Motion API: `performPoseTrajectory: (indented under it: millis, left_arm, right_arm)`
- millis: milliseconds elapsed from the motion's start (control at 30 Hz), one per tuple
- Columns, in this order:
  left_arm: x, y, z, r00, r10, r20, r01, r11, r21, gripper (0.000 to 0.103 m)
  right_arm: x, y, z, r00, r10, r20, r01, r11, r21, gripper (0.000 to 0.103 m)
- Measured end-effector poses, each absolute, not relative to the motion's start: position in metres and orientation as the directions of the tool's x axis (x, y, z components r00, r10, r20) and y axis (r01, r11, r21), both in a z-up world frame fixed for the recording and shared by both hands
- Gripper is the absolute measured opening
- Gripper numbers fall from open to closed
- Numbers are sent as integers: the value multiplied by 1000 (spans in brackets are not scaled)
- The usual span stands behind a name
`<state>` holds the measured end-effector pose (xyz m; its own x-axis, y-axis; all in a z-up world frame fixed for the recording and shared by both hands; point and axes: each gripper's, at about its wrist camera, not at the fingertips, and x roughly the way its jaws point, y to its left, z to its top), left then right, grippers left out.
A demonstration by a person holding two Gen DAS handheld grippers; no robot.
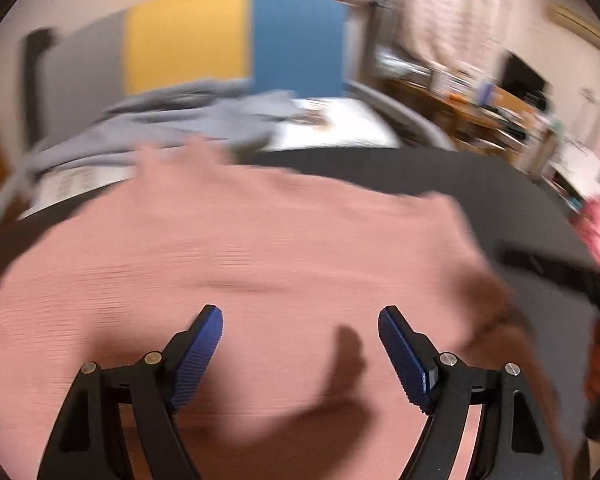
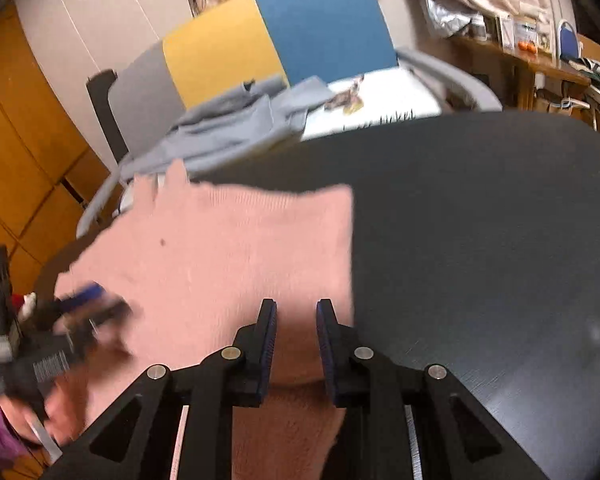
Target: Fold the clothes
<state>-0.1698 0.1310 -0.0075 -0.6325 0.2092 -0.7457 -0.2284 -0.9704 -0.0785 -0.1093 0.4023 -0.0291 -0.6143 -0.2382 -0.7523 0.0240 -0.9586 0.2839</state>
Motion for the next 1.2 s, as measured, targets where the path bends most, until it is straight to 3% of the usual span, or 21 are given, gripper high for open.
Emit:
performPoseTrajectory:
  millis: [67,133,167,200,233,300,367,433,767,800,833,933,1067,1167,1200]
  left_arm:
    - [-176,98,-10,-642,122,-757,-127,-991,-52,81]
    - [-180,64,-15,-642,45,-765,-43,-999,-22,81]
    - [-179,53,-21,-639,37,-769,-31,-999,-23,82]
    - [-177,43,-26,-635,30,-772,-19,-1000,-23,84]
    - [-176,32,-31,-631,22,-775,-7,-1000,-23,96]
    - [-171,17,-37,-634,38,-772,4,-999,-52,99]
    - [-167,16,-38,-635,33,-772,3,-999,-46,100]
    - [-167,25,-39,-637,-2,-771,-7,-1000,9,101]
    - [-165,21,-40,-636,13,-771,-12,-1000,-6,102]
    - [-165,22,-40,-636,14,-771,-12,-1000,-8,102]
    - [-165,22,-40,-636,14,-771,-12,-1000,-8,102]
    - [-168,21,-42,-636,15,-771,-11,-1000,-10,102]
    - [-168,21,-41,-637,16,-771,-12,-1000,-11,103]
    - [-168,21,-41,-636,15,-771,-12,-1000,-9,103]
    - [-168,22,-41,-636,16,-771,-12,-1000,-10,103]
  right_arm:
    - [-107,395,-38,-594,-216,-775,27,-968,250,21]
    - [-104,387,-47,-573,-194,-796,31,-976,215,6]
    - [-103,383,-52,-563,-182,-806,33,-980,198,5]
    - [-102,384,-52,-569,-138,-811,20,-988,154,3]
    - [-98,387,-50,-581,-147,-801,1,-984,180,1]
    - [-90,392,-47,-605,-165,-779,-36,-972,234,1]
    - [-82,398,-43,-629,-181,-756,-71,-955,289,6]
    - [-75,404,-39,-654,-195,-731,-104,-934,343,25]
    - [-45,432,-62,-616,-332,-714,-200,-811,550,26]
    - [-46,427,-62,-619,-316,-719,-193,-826,529,20]
    - [-47,421,-61,-605,-298,-738,-184,-850,494,6]
    - [-49,404,-50,-587,-183,-788,-165,-926,339,5]
    - [-47,401,-42,-576,100,-812,-225,-973,40,0]
    - [-38,419,-46,-603,-9,-798,-259,-943,207,0]
    - [-32,423,-43,-617,-26,-787,-280,-927,249,5]
